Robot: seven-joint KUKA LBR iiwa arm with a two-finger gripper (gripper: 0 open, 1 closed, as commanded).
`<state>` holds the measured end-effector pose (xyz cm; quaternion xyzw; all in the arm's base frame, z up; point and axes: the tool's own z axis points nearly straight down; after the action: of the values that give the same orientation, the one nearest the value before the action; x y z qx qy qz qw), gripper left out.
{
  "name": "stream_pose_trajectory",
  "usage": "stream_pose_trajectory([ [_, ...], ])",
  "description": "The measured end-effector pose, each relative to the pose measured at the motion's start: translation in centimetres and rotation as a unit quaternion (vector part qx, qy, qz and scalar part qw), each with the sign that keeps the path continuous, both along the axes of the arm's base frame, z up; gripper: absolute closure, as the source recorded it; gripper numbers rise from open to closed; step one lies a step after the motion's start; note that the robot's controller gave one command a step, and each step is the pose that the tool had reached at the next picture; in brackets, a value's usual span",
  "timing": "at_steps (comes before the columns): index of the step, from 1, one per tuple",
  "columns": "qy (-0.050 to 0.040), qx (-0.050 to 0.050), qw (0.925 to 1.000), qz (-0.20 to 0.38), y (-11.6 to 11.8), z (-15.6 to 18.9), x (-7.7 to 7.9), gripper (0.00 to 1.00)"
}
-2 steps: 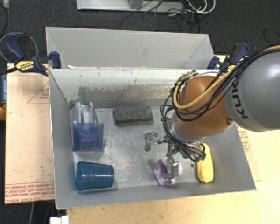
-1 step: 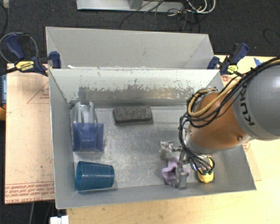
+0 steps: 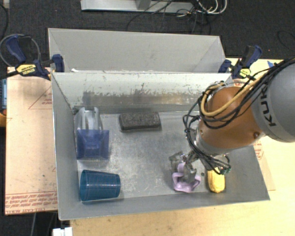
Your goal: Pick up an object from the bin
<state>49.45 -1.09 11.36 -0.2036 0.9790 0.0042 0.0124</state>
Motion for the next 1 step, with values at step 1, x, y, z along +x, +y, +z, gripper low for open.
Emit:
stream_pose_trajectory([
  [1,0.0,0.0,1.0,0.0,0.0,0.0,0.0,1.0],
])
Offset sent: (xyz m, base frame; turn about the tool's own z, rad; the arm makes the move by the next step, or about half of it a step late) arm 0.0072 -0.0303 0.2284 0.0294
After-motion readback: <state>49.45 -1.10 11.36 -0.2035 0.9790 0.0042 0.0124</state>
